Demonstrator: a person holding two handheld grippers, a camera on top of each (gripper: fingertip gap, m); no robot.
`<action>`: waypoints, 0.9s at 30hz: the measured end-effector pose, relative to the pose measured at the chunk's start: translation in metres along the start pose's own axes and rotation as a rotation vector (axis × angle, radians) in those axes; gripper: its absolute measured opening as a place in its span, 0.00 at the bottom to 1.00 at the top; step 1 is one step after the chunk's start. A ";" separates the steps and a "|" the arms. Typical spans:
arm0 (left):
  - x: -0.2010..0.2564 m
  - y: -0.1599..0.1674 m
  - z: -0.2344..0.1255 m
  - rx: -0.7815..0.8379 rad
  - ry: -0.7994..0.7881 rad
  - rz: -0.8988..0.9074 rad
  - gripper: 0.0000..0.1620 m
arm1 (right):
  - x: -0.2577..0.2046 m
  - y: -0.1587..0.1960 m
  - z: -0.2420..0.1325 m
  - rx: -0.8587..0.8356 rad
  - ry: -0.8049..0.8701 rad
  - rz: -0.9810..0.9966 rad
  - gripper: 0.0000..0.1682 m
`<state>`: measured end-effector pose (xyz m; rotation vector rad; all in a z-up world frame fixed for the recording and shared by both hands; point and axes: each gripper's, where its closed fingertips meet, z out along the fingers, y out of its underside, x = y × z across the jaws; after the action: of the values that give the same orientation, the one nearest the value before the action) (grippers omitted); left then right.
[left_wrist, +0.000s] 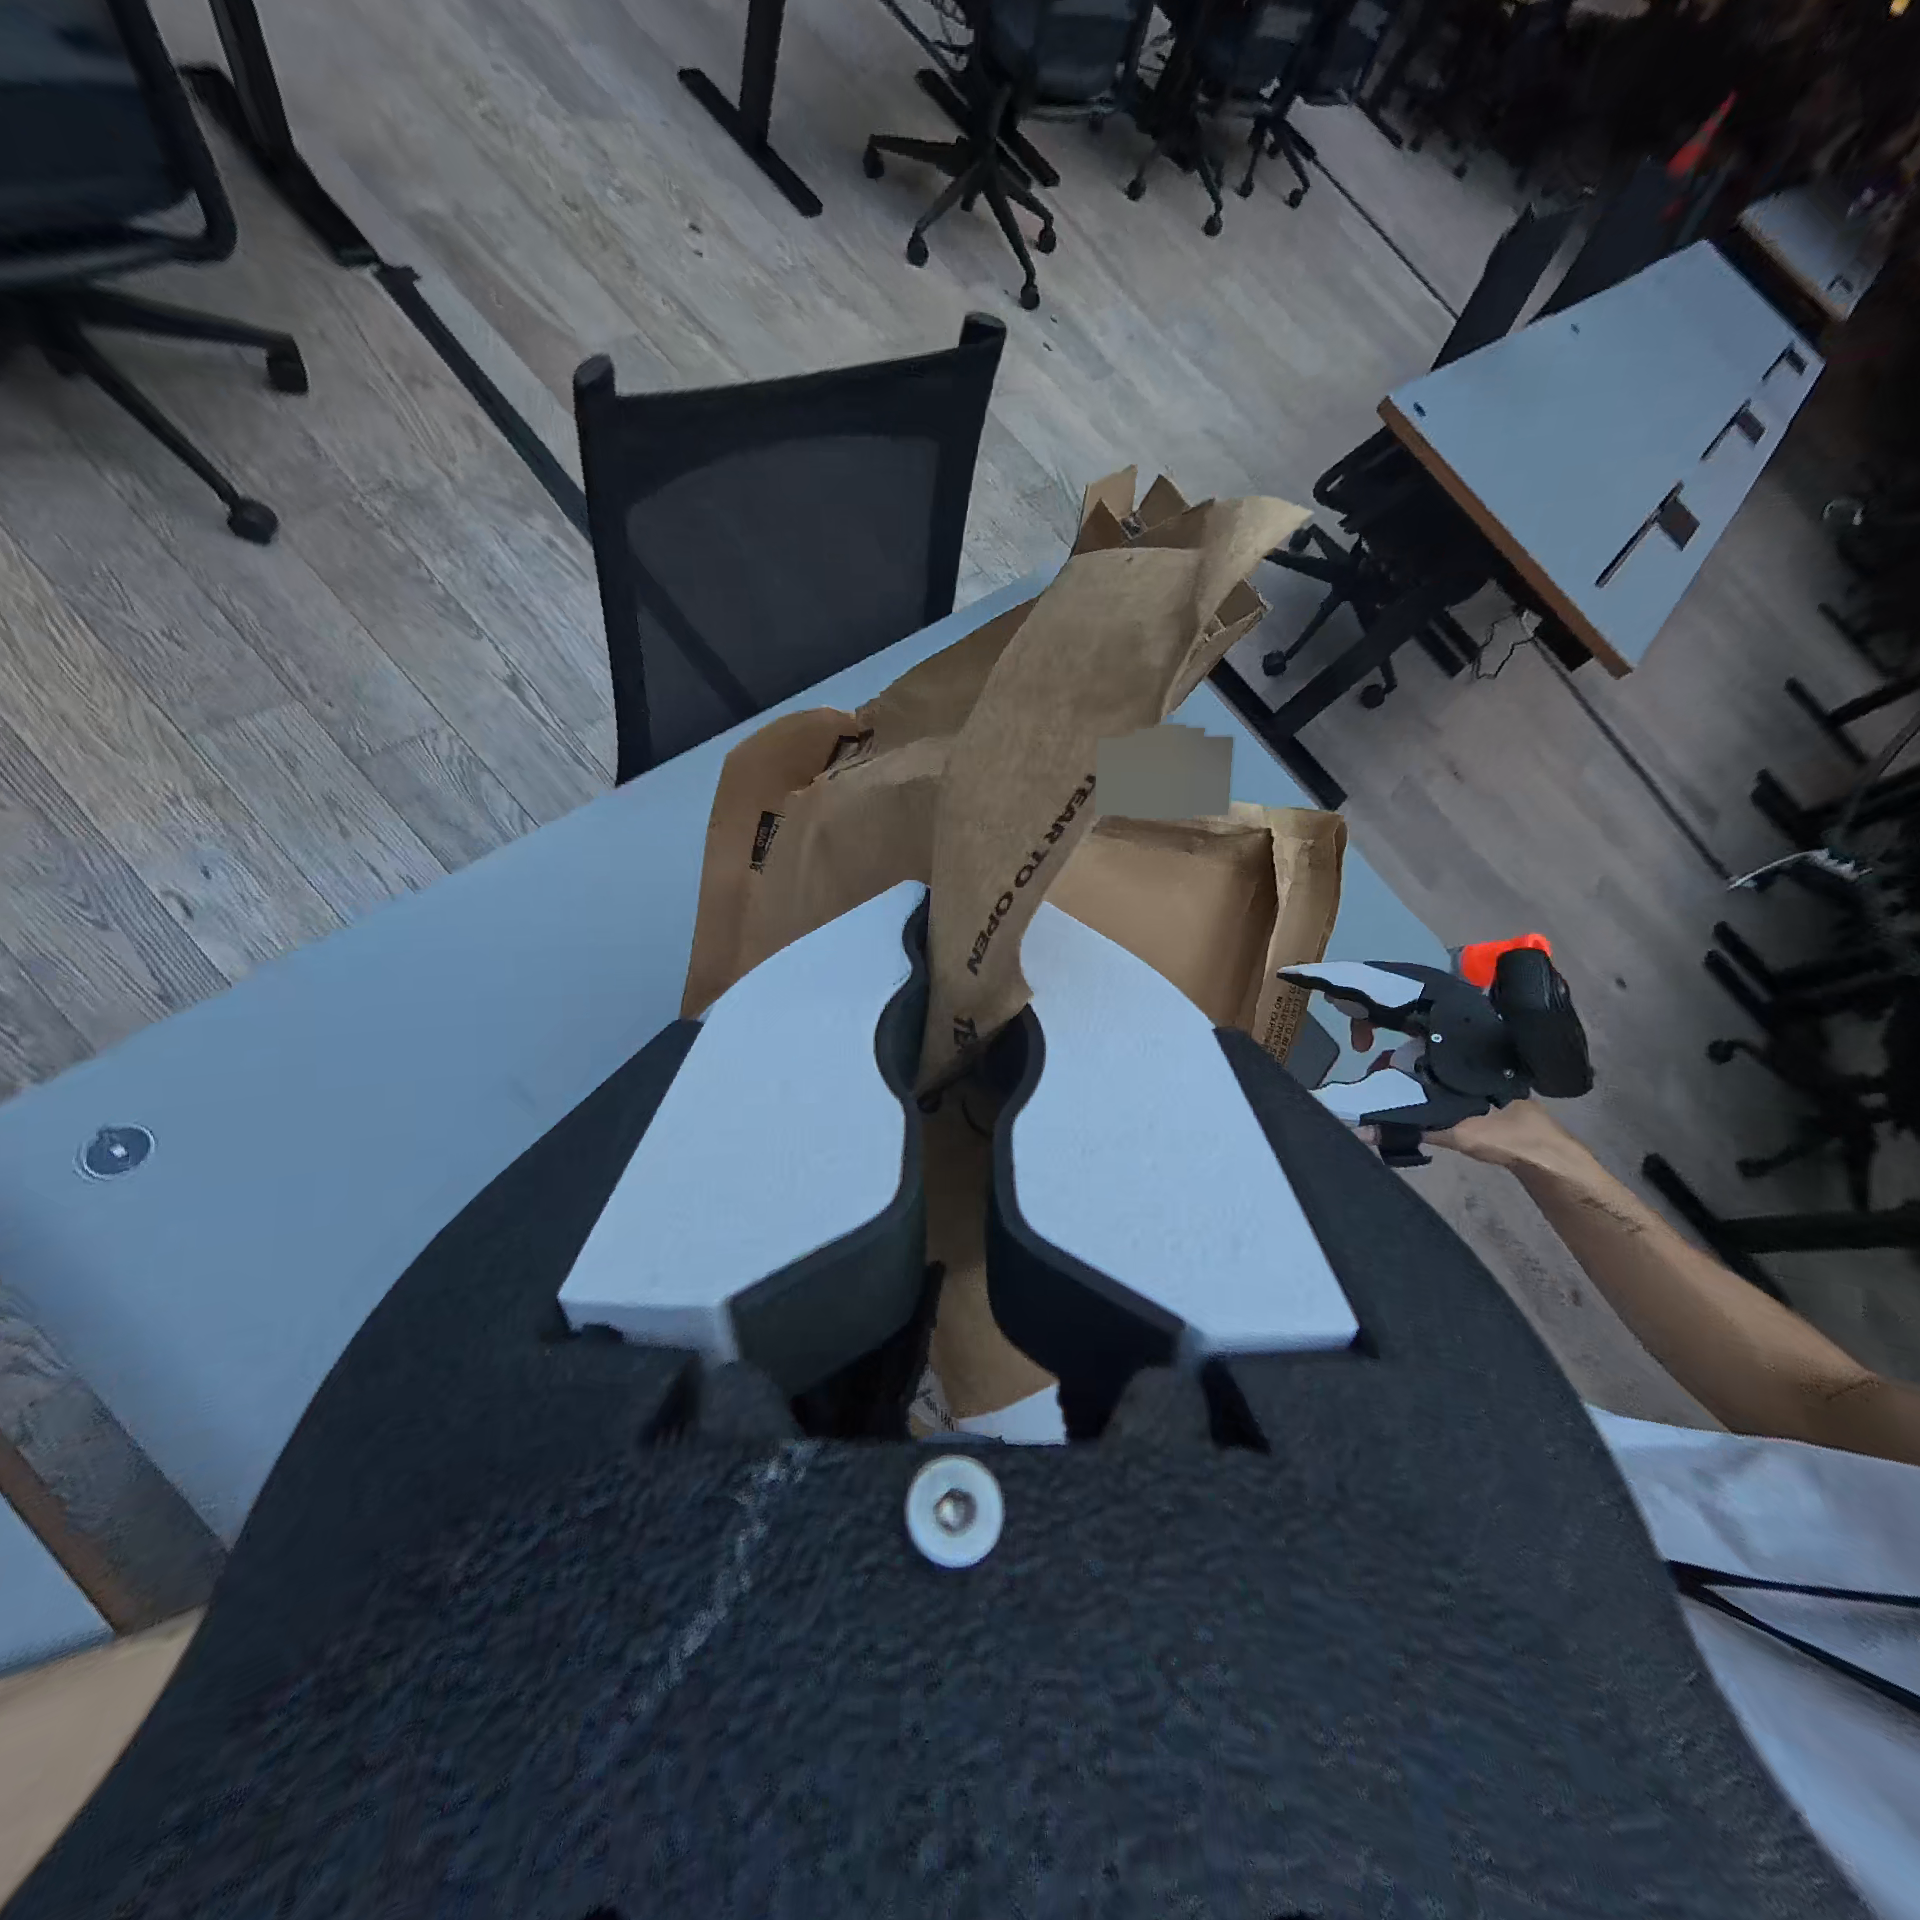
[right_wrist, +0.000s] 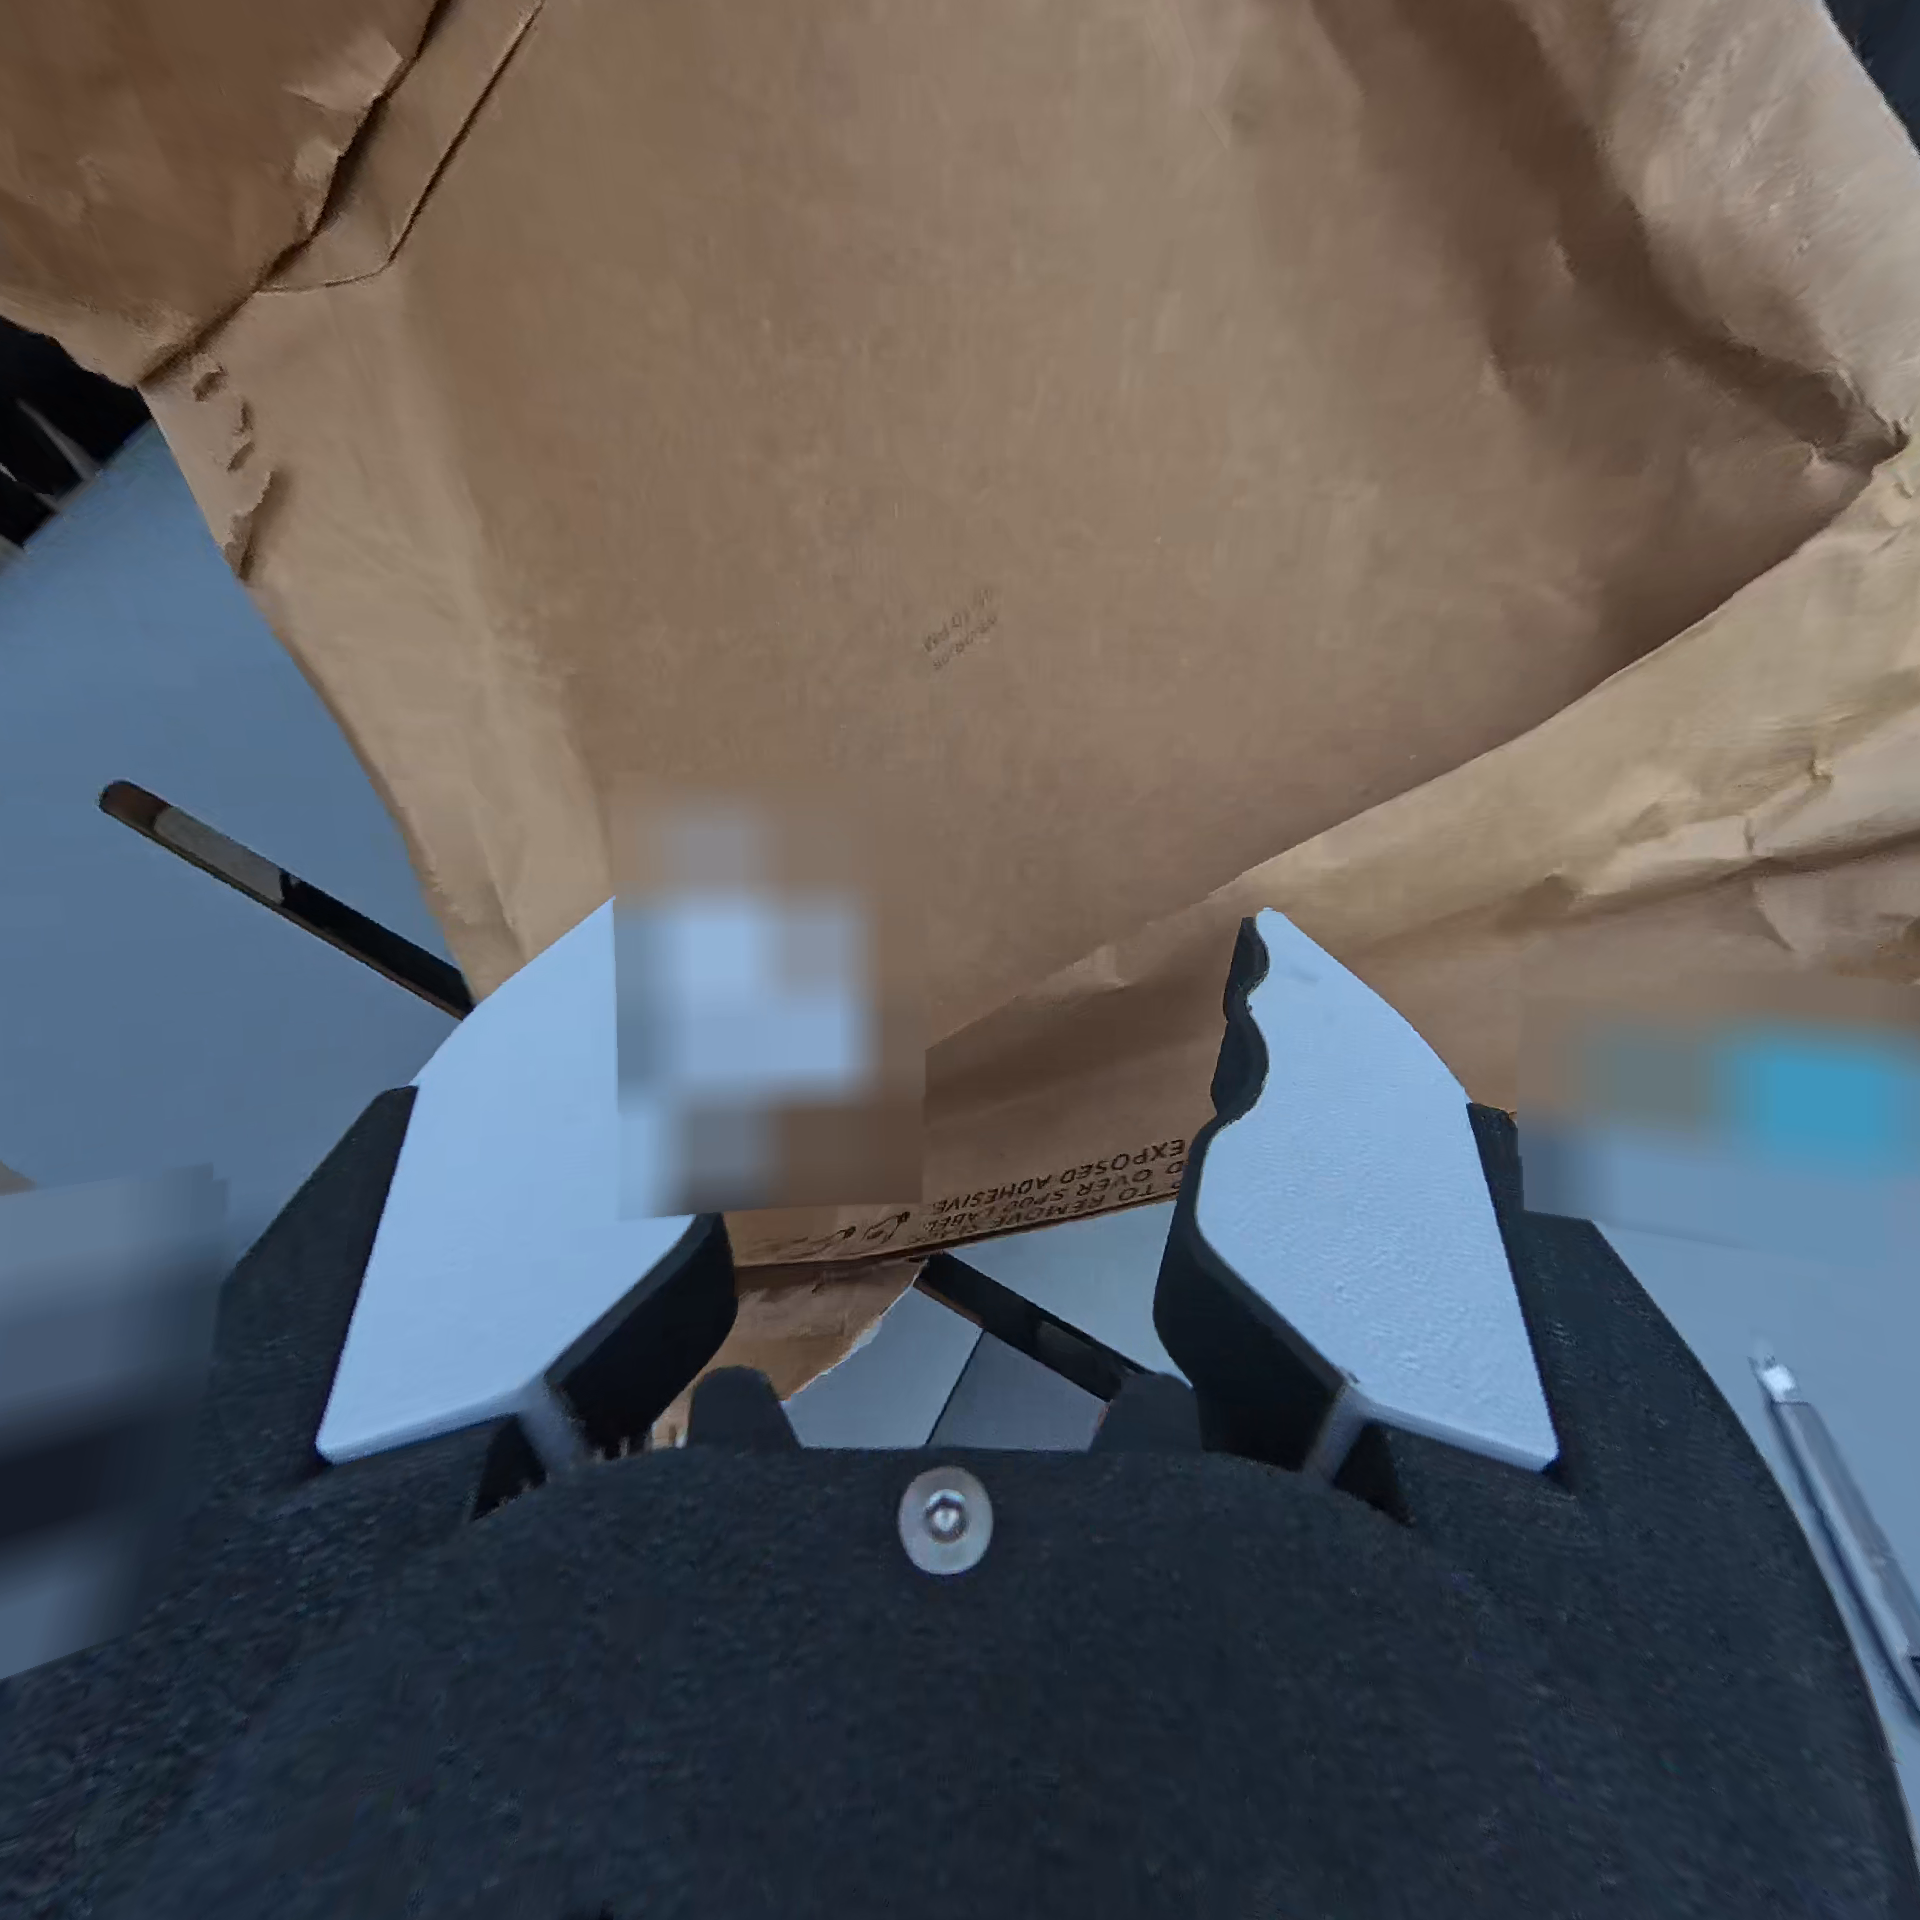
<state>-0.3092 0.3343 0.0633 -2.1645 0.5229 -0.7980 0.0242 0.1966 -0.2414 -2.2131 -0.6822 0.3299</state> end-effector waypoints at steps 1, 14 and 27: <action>-0.019 0.012 0.000 -0.006 0.009 -0.043 0.04 | -0.004 -0.005 0.003 -0.020 0.016 -0.053 0.59; -0.150 0.158 -0.006 0.157 -0.046 -0.119 0.02 | -0.062 -0.019 0.049 -0.182 0.043 -0.369 0.59; -0.146 0.167 -0.020 0.156 -0.037 -0.042 0.01 | -0.073 -0.027 0.055 -0.169 0.011 -0.396 0.58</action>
<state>-0.4463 0.3039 -0.1088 -2.0482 0.3847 -0.7934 -0.0697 0.2032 -0.2564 -2.1687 -1.1535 0.0594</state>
